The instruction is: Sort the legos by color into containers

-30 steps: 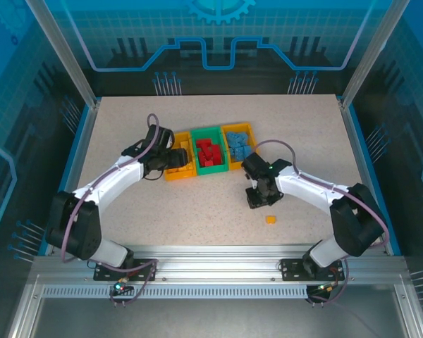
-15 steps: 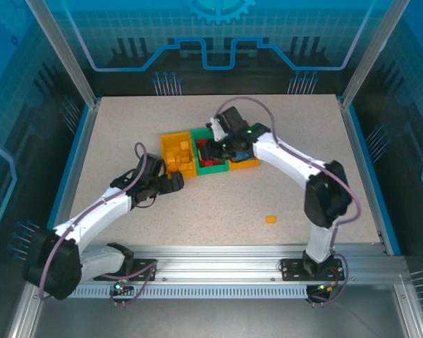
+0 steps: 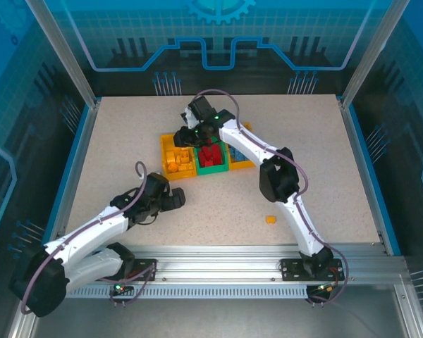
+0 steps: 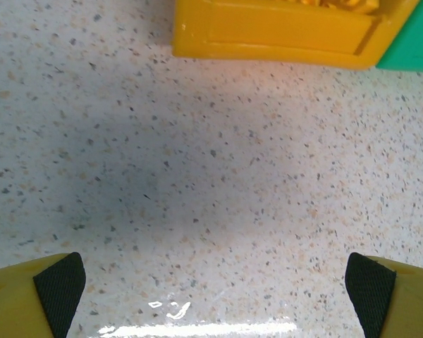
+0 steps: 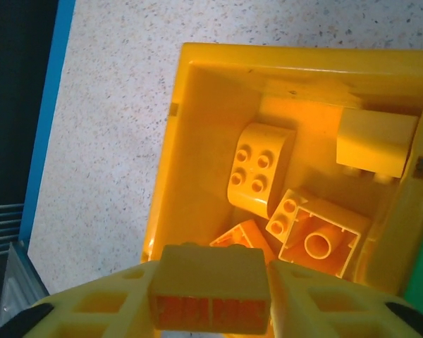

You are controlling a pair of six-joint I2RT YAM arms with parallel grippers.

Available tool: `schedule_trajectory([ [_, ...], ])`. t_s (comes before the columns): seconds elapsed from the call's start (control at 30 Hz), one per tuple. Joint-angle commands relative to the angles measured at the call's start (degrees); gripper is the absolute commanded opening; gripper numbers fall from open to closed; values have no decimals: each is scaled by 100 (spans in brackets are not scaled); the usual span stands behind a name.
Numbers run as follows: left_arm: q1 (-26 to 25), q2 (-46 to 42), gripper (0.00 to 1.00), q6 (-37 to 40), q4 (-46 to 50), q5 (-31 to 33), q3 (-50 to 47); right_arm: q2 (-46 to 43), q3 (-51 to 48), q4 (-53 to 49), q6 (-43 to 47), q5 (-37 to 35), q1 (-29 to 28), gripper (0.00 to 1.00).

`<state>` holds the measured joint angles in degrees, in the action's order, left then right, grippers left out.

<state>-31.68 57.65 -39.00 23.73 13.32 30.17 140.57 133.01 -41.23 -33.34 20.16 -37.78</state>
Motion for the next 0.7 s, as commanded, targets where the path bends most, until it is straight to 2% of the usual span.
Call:
schedule_trajectory([
  [0.0,-274,-37,99,-177,-8,342,-64,193,278,-439,-58,56,-72,55],
  [0.1,-464,-25,99,-162,-93,442,-55,7,138,-423,40,65,-105,68],
  [0.17,-664,-19,99,-6,-268,477,-56,-357,-163,-352,185,-13,-141,80],
  [0.23,-914,92,99,179,-352,555,62,-852,-616,-255,351,-130,-151,85],
  [0.37,-1685,790,99,660,-495,624,657,-2165,-1990,-77,689,-701,-60,89],
  [0.47,-2162,1771,99,514,-382,377,1474,-3237,-3246,-86,737,-1450,212,91],
  [0.6,-2908,3276,99,301,-68,214,2826,-4726,-5088,-2,485,-1988,977,93],
  [0.67,-3081,4065,99,37,33,-199,3598,-5481,-5970,2,425,-2291,1447,94],
])
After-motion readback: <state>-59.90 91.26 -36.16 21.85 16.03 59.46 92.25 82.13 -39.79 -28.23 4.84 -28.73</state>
